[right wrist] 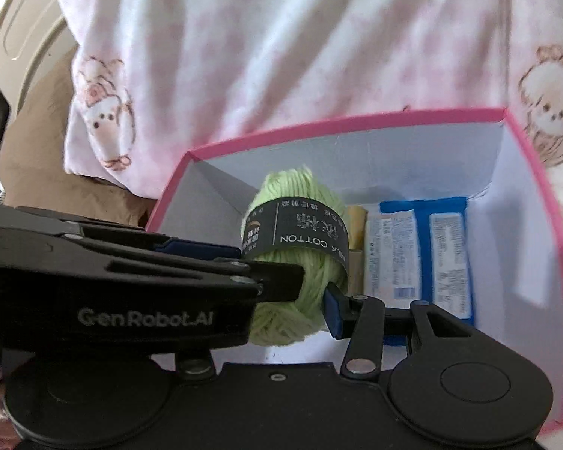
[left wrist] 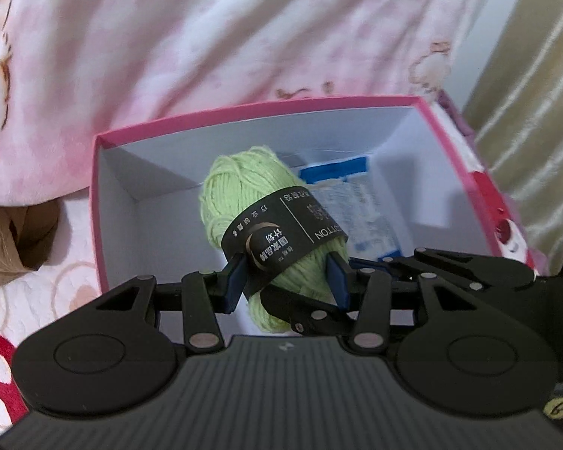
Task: Organize objects
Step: 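Lower the yarn ball into the pink box and open both grippers, then withdraw both grippers and move toward the purple plush toy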
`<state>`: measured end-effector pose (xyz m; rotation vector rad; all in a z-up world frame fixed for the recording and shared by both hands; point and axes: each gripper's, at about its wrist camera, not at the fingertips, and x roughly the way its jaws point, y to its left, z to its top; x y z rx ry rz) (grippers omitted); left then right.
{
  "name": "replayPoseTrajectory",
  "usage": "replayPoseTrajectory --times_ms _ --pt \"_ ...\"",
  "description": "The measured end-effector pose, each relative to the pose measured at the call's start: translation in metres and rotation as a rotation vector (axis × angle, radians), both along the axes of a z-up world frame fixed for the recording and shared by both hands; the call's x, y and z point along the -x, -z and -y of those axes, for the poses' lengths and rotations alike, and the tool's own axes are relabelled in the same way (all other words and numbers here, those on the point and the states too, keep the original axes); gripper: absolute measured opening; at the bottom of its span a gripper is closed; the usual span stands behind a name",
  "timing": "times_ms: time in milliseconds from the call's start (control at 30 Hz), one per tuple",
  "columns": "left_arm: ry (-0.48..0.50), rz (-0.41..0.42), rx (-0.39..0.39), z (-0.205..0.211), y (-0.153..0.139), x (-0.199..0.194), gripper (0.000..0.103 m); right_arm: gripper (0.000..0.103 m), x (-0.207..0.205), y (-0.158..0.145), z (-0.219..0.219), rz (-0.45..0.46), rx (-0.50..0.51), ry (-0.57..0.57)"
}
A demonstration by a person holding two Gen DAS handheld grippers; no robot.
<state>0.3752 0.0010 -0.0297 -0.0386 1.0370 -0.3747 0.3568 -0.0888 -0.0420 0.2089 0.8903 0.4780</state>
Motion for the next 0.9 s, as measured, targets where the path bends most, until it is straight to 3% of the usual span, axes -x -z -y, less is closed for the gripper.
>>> replayPoseTrajectory --times_ms 200,467,600,833,867,900 --pt "-0.062 -0.001 -0.059 -0.010 0.012 -0.010 0.042 0.054 -0.010 0.006 -0.005 -0.038 -0.022 -0.025" --pt "-0.153 0.001 -0.060 -0.012 0.023 -0.007 0.045 0.058 0.019 -0.006 -0.006 0.041 0.087 -0.155" --pt "-0.150 -0.031 -0.047 -0.015 0.009 0.007 0.057 0.058 0.037 -0.022 0.002 0.044 0.104 -0.190" --pt "-0.054 -0.034 -0.026 -0.023 -0.043 0.051 0.062 0.060 0.072 -0.078 0.019 0.045 0.162 -0.293" --pt "-0.041 -0.047 -0.026 -0.023 -0.049 0.057 0.062 0.061 0.078 -0.087 0.022 0.052 0.170 -0.306" --pt "-0.028 -0.064 -0.036 -0.023 -0.056 0.063 0.062 0.069 0.084 -0.096 0.025 0.061 0.177 -0.316"
